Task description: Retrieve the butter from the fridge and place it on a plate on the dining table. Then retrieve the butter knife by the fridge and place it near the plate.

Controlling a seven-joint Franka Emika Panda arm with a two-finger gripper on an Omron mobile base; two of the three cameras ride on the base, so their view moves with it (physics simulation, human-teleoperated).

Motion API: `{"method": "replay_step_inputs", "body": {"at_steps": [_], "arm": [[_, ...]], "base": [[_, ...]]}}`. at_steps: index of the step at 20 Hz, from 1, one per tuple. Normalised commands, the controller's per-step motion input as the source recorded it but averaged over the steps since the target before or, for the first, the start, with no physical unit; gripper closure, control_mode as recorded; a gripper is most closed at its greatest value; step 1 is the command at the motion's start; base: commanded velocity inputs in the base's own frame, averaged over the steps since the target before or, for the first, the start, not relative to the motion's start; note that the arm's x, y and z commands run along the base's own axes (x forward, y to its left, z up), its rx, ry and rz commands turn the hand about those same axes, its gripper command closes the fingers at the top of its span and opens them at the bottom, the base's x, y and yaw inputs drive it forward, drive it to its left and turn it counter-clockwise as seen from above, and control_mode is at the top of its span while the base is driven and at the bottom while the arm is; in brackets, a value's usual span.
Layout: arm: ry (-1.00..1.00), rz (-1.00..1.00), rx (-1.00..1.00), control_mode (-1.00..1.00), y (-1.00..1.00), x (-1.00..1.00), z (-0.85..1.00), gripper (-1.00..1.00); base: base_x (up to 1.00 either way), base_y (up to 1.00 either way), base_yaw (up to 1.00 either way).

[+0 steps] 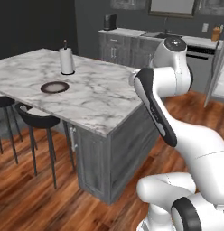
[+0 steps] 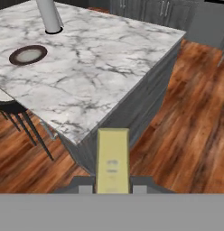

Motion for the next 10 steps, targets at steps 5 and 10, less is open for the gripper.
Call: {"method": "replay_step_inputs", "body": {"at_steps": [5, 10], "arm": [[0.00, 0.00, 0.00, 1.00, 0.00, 0.00, 0.00, 1.00], [0.00, 0.00, 0.00, 1.00, 0.00, 0.00, 0.00, 1.00]], "base": [[0.00, 0.31, -0.21], [0.00, 0.25, -0.21]]}}
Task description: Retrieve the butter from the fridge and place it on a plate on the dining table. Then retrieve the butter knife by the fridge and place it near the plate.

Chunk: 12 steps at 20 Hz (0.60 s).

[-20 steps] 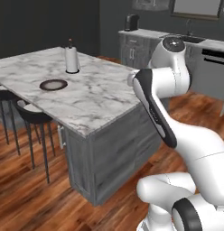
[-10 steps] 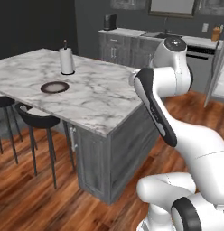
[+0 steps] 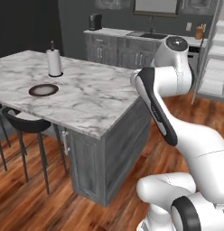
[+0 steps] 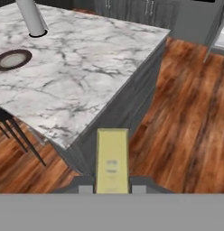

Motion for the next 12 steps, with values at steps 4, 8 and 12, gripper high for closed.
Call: {"method": "replay_step_inputs", "body": {"at_steps": [4, 8, 12], "arm": [[0.00, 0.00, 0.00, 1.00, 0.00, 0.00, 0.00, 1.00], [0.00, 0.00, 0.00, 1.00, 0.00, 0.00, 0.00, 1.00], [0.00, 0.00, 0.00, 1.00, 0.00, 0.00, 0.00, 1.00]], "base": [[0.00, 0.55, -0.25], [0.00, 0.90, -0.29], [0.00, 0.71, -0.27]]}}
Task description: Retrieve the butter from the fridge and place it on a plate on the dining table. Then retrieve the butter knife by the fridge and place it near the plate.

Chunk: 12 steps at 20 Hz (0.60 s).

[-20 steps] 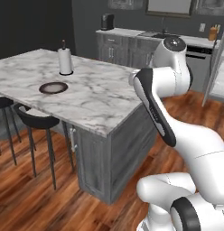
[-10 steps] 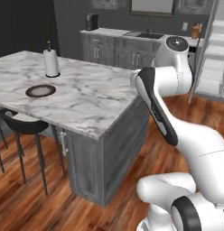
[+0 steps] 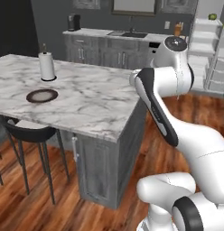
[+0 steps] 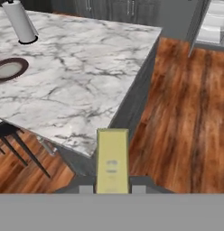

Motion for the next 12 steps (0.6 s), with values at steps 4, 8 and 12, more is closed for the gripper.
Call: {"method": "replay_step_inputs", "body": {"at_steps": [4, 8, 12], "arm": [[0.00, 0.00, 0.00, 1.00, 0.00, 0.00, 0.00, 1.00], [0.00, 0.00, 0.00, 1.00, 0.00, 0.00, 0.00, 1.00], [0.00, 0.00, 0.00, 1.00, 0.00, 0.00, 0.00, 1.00]], "base": [[0.00, 0.89, -0.29], [0.01, 1.00, -0.29], [0.04, 1.00, -0.32]]}}
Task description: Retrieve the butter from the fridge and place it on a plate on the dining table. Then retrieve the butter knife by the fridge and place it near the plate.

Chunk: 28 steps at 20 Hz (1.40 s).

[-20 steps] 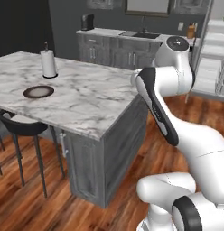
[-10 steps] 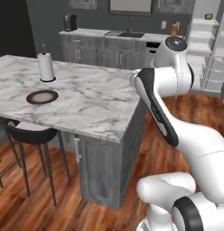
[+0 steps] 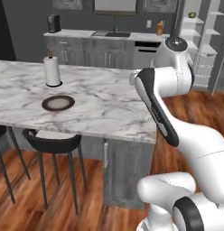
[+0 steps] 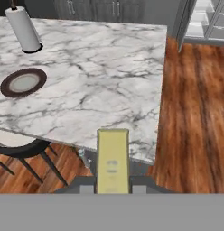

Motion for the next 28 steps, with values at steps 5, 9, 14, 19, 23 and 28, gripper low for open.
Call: {"method": "replay_step_inputs", "body": {"at_steps": [5, 9, 14, 19, 23, 28], "arm": [[0.00, 0.00, 0.00, 1.00, 0.00, 0.00, 0.00, 1.00], [0.00, 0.00, 0.00, 1.00, 0.00, 0.00, 0.00, 1.00], [0.00, 0.00, 0.00, 1.00, 0.00, 0.00, 0.00, 1.00], [0.00, 0.00, 0.00, 1.00, 0.00, 0.00, 0.00, 1.00], [0.00, 0.00, 0.00, 1.00, 0.00, 0.00, 0.00, 1.00], [0.00, 0.00, 0.00, 1.00, 0.00, 0.00, 0.00, 1.00]], "base": [[0.00, 1.00, -0.28], [0.00, 1.00, -0.29], [0.00, 1.00, -0.29], [0.00, 0.87, -0.23], [0.00, 0.44, -0.20], [0.17, 0.15, -0.26]]}}
